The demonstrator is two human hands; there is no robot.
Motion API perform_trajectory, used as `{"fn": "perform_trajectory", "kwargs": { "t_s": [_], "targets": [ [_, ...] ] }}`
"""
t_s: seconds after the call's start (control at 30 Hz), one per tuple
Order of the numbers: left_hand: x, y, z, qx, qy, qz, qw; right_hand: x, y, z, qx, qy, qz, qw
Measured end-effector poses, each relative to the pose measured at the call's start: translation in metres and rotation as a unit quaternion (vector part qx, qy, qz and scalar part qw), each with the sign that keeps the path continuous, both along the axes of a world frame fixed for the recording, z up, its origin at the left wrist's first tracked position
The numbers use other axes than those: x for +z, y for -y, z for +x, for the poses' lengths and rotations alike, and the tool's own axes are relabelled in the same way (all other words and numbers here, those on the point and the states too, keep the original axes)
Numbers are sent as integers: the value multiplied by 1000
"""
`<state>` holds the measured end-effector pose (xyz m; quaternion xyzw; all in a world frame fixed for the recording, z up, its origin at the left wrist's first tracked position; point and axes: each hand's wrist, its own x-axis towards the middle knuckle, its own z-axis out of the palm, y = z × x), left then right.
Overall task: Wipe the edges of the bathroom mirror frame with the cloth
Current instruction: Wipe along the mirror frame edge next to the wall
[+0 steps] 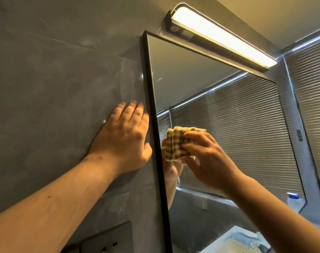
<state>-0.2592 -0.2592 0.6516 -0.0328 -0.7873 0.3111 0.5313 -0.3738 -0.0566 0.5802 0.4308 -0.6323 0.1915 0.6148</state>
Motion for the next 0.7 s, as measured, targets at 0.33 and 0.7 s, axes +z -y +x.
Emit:
{"fn": "perform_trajectory", "kwargs": {
  "t_s": [0.33,0.7],
  "targets": [
    [73,-1,10,99,0,-32,995,35,29,10,68,-40,-34,996],
    [70,7,-4,107,-1,-39,994,141,42,8,-92,-103,6,990]
  ]
}}
